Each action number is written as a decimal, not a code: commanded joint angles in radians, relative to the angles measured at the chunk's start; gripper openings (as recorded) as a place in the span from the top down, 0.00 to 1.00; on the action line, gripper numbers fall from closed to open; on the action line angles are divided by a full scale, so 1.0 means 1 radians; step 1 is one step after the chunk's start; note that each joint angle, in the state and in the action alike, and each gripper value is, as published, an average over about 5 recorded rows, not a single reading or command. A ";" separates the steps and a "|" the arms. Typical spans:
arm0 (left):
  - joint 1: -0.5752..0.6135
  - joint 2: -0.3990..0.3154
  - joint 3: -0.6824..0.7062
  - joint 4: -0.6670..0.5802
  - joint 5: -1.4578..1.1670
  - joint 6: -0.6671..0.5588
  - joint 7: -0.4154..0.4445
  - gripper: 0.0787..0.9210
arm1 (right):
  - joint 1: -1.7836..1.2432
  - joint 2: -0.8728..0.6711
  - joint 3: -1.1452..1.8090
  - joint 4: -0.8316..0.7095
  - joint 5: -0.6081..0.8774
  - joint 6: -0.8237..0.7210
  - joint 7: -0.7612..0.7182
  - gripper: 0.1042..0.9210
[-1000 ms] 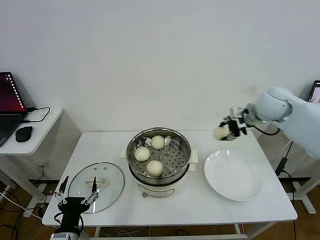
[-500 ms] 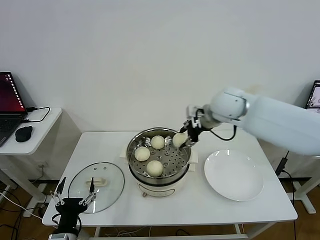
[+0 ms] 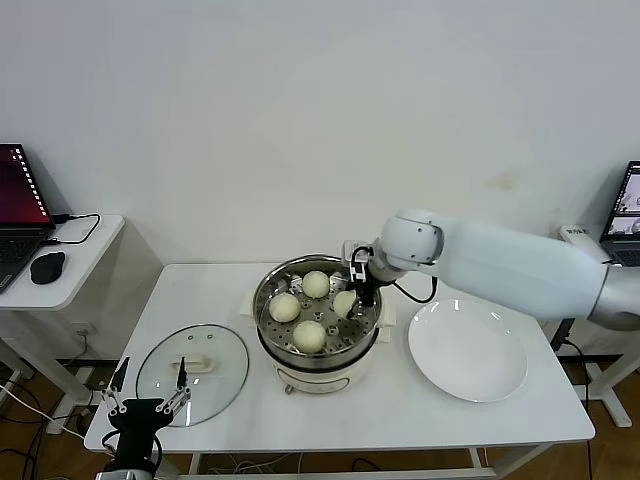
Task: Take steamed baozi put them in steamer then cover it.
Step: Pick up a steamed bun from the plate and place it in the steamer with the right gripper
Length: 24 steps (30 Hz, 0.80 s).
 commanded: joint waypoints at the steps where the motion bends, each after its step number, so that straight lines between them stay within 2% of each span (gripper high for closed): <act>1: 0.002 -0.001 0.002 0.000 0.001 -0.002 -0.001 0.12 | -0.069 0.044 -0.001 -0.059 -0.089 -0.014 0.014 0.44; 10: 0.010 -0.006 0.004 0.000 0.009 -0.011 -0.003 0.12 | -0.072 0.039 0.023 -0.050 -0.102 -0.006 0.016 0.43; 20: 0.007 -0.004 0.007 -0.001 0.011 -0.011 -0.001 0.12 | -0.034 -0.097 0.153 0.075 -0.084 0.011 0.028 0.15; 24: 0.000 0.002 0.010 0.001 0.010 -0.009 0.002 0.12 | -0.053 -0.201 0.228 0.190 0.021 0.023 0.118 0.12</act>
